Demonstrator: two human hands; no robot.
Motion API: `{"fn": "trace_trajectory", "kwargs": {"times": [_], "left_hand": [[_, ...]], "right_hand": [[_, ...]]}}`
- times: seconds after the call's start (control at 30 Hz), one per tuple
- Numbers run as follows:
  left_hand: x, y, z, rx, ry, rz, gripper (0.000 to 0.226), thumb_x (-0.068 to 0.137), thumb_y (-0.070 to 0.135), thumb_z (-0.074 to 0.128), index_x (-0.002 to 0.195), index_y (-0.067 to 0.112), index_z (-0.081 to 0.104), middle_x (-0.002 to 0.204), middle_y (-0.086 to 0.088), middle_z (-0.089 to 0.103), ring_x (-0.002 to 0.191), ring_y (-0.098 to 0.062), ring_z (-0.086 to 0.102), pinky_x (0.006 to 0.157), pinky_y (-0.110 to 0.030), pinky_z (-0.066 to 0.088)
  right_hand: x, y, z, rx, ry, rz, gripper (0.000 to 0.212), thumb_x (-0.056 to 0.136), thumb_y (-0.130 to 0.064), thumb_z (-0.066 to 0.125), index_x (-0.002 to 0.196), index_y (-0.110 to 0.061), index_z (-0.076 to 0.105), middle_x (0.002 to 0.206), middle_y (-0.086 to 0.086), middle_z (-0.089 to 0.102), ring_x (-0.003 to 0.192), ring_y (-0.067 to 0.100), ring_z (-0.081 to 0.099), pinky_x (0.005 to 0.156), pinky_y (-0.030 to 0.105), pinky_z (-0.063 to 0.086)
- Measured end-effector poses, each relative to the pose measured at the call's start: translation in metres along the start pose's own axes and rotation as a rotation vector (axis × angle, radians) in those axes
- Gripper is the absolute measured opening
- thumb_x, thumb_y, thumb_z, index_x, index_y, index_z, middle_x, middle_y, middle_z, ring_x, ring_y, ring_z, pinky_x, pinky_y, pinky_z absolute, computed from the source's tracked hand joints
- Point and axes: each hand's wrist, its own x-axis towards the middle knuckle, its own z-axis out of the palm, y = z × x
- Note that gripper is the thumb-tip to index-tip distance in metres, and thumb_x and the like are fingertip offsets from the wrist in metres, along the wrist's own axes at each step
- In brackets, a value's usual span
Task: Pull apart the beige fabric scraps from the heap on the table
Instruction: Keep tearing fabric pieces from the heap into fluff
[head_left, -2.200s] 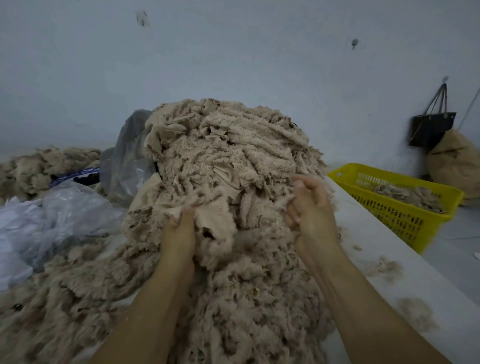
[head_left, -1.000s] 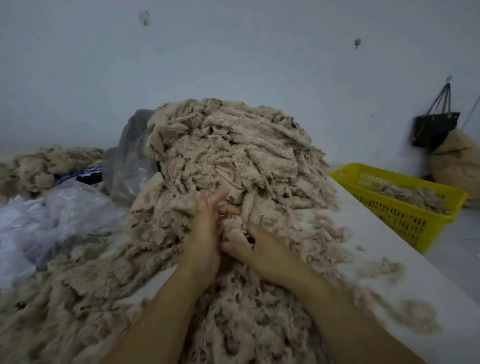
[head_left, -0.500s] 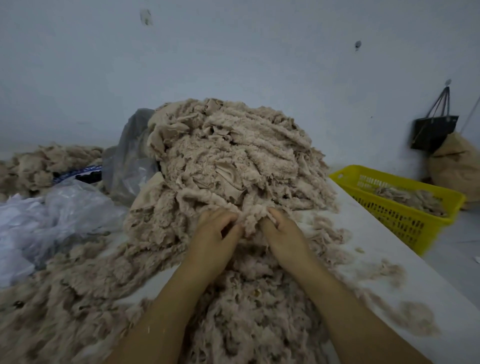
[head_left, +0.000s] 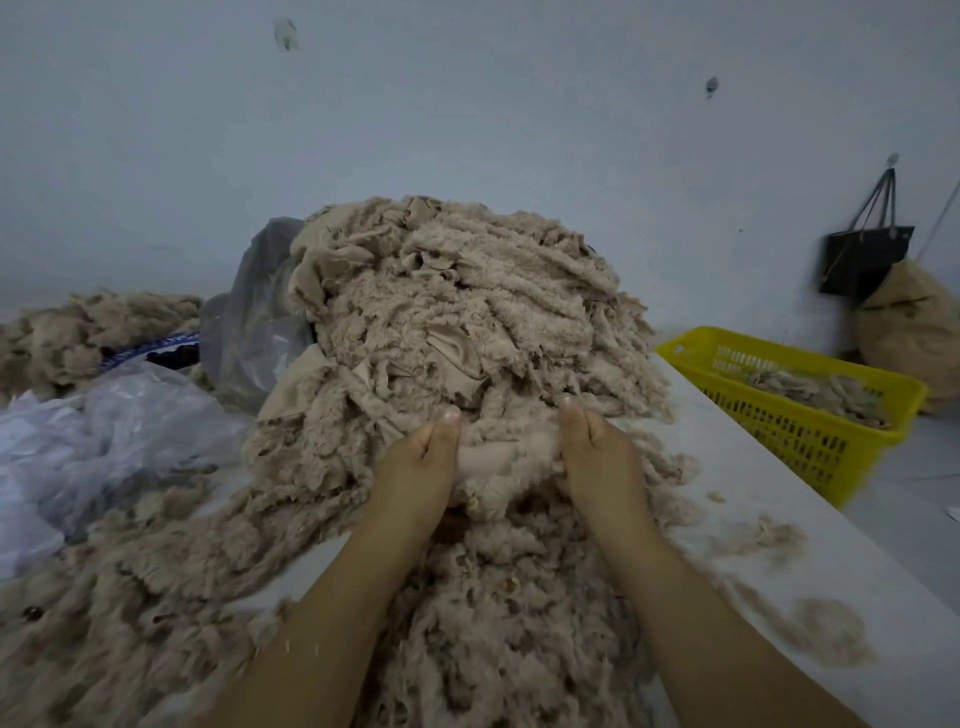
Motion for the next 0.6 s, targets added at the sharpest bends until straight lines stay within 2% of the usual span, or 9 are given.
{"fn": "trace_trajectory", "kwargs": {"times": [0.07,0.17,0.27,0.37,0.47,0.53,0.6], "left_hand": [[0.0,0.002,-0.002,-0.054,0.008,-0.036,0.044,0.1,0.045,0.049,0.074,0.011,0.061,0.066,0.001,0.055,0.045,0.0,0.056,0.047,-0.019,0.049],[-0.001,0.005,0.0,-0.109,0.002,-0.079,0.044,0.099,0.046,0.051,0.074,0.013,0.063,0.068,0.001,0.057,0.044,0.004,0.055,0.044,-0.017,0.048],[-0.003,0.007,0.0,-0.144,0.019,-0.127,0.041,0.097,0.05,0.054,0.067,0.024,0.065,0.062,0.005,0.062,0.045,0.001,0.058,0.045,-0.019,0.051],[-0.004,0.01,-0.002,-0.219,0.017,-0.152,0.039,0.095,0.049,0.058,0.067,0.023,0.067,0.051,0.011,0.064,0.043,0.0,0.059,0.041,-0.016,0.046],[-0.006,0.012,-0.005,-0.279,-0.029,-0.15,0.04,0.089,0.053,0.062,0.065,0.025,0.077,0.061,0.013,0.071,0.052,-0.002,0.066,0.044,-0.015,0.048],[-0.006,0.012,-0.007,-0.353,-0.105,-0.14,0.04,0.076,0.059,0.068,0.061,0.023,0.079,0.065,0.002,0.074,0.057,-0.012,0.07,0.049,-0.019,0.051],[-0.007,0.011,-0.011,-0.45,-0.164,-0.169,0.045,0.059,0.061,0.076,0.061,0.016,0.078,0.061,-0.007,0.072,0.052,-0.018,0.067,0.048,-0.022,0.052]], "right_hand": [[0.002,-0.001,-0.005,0.017,0.067,0.05,0.055,0.102,-0.053,0.036,0.062,-0.016,0.033,0.056,0.002,0.029,0.052,0.02,0.032,0.055,0.033,0.021],[0.005,-0.002,-0.004,0.029,0.129,0.082,0.058,0.103,-0.051,0.036,0.065,-0.01,0.048,0.058,0.011,0.042,0.054,0.028,0.041,0.053,0.033,0.023],[0.004,-0.001,-0.003,0.068,0.171,0.093,0.055,0.104,-0.049,0.036,0.059,-0.018,0.034,0.054,0.001,0.029,0.052,0.02,0.028,0.054,0.033,0.018],[0.003,0.001,-0.004,0.125,0.212,0.084,0.055,0.104,-0.048,0.037,0.059,-0.018,0.028,0.053,-0.001,0.024,0.051,0.018,0.022,0.056,0.032,0.017],[0.004,0.003,-0.006,0.166,0.249,0.11,0.052,0.105,-0.045,0.035,0.061,-0.019,0.029,0.056,0.0,0.025,0.052,0.018,0.021,0.054,0.031,0.019],[0.007,0.005,-0.01,0.201,0.295,0.162,0.05,0.106,-0.043,0.035,0.062,-0.02,0.037,0.057,0.003,0.032,0.051,0.019,0.031,0.05,0.033,0.026],[0.011,0.007,-0.015,0.243,0.361,0.217,0.052,0.106,-0.043,0.035,0.069,-0.011,0.052,0.062,0.015,0.042,0.057,0.028,0.046,0.053,0.041,0.038]]}}
